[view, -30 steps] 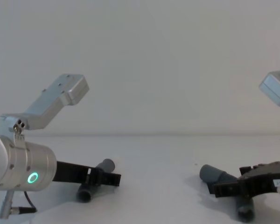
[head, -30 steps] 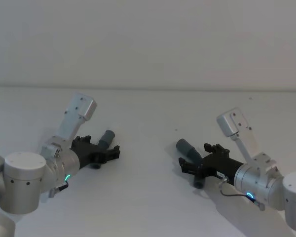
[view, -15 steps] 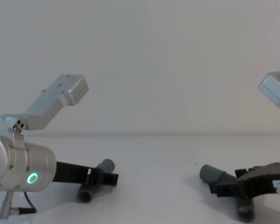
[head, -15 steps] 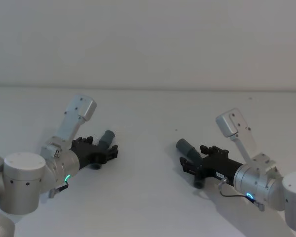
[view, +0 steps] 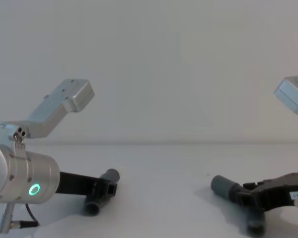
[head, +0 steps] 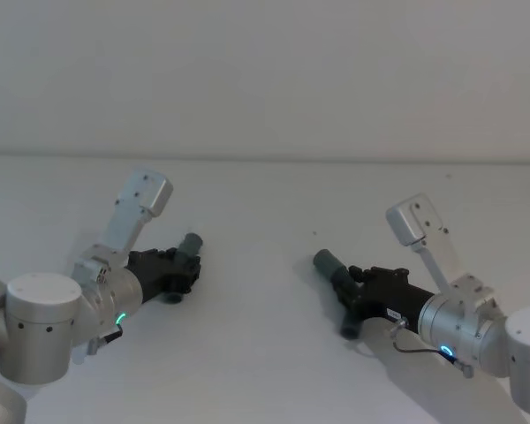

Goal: Use both hands to pick up one end of the pipe from the table, align the ends, and insert them.

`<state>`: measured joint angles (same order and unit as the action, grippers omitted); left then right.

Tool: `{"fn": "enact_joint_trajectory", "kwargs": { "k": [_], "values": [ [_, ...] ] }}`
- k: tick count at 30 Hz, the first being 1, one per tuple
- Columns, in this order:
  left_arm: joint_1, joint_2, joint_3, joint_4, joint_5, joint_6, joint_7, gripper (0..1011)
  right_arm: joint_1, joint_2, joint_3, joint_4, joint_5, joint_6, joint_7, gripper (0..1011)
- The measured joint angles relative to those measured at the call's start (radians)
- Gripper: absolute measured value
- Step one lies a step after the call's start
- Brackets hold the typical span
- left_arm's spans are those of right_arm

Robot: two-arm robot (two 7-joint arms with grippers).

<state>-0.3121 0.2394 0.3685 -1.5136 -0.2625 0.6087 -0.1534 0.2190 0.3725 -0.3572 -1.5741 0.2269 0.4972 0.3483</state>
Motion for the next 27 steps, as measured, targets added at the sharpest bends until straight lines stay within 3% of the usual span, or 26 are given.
{"fn": "enact_joint_trajectory", "kwargs": {
  "k": [4,9,27],
  "values": [
    [0.0,0.0,0.0,0.0,0.0,0.0,0.0,356,0.0,0.0,0.0,0.0,0.0,0.0,0.0,203],
    [0.0,0.0,0.0,0.0,0.0,0.0,0.0,349,0.0,0.0,0.0,0.0,0.0,0.0,0.0,142],
    [0.0,0.011,0.001,-0.004,0.007,-0.02,-0.015,349,-0.001,0.003,0.002,-0.006,0.003,-0.018,0.0,114]
  ]
}}
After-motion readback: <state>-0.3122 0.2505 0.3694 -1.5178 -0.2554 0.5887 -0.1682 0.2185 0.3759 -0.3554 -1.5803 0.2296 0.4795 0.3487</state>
